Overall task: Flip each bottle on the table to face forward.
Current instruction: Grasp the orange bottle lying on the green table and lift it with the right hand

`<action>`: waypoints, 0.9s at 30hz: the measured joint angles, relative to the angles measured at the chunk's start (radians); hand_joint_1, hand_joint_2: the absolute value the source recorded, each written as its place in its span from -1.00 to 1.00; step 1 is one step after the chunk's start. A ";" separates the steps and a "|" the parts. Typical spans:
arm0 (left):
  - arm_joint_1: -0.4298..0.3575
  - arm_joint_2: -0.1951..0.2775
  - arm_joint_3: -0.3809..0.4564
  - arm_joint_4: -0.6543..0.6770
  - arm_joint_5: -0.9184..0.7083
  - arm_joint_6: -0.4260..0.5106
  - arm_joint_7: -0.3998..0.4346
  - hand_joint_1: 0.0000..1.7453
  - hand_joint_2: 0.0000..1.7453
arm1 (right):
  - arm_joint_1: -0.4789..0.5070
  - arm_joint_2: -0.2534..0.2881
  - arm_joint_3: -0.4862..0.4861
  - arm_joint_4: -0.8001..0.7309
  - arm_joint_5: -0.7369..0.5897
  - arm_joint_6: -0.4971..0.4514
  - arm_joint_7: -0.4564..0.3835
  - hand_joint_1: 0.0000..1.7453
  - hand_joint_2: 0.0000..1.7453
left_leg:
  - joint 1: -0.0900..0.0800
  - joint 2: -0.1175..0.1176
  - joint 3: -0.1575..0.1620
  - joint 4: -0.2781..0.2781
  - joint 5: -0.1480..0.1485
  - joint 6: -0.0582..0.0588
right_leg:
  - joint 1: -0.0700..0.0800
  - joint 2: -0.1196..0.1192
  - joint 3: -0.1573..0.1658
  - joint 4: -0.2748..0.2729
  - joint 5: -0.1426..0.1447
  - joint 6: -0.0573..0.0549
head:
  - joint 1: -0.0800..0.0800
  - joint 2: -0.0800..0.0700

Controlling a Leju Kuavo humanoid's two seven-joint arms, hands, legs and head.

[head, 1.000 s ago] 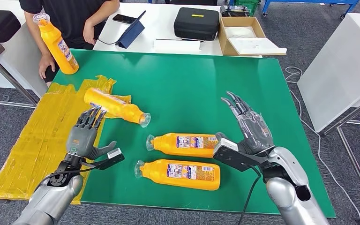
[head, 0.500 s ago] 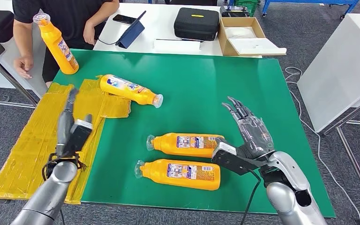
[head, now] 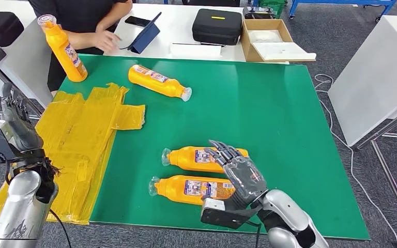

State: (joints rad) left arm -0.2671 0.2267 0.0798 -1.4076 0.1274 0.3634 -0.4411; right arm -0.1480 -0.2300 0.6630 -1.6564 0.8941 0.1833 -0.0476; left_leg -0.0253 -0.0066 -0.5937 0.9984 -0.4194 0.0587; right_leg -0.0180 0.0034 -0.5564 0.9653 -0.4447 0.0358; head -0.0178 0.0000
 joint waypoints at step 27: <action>0.123 0.039 0.086 -0.094 0.060 0.049 0.005 -1.00 -1.00 | -0.071 0.014 0.168 0.113 0.115 0.033 0.133 -1.00 1.00 | 0.000 -0.001 0.000 0.000 0.001 0.000 | 0.000 0.000 0.000 0.000 0.000 0.000 | 0.000 0.000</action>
State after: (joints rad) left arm -0.1442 0.2654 0.1661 -1.5016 0.1873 0.4126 -0.4357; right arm -0.2191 -0.2159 0.8307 -1.5430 1.0092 0.2167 0.0853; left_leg -0.0256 -0.0073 -0.5937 0.9983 -0.4181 0.0588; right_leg -0.0183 0.0031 -0.5560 0.9654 -0.4443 0.0360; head -0.0177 0.0000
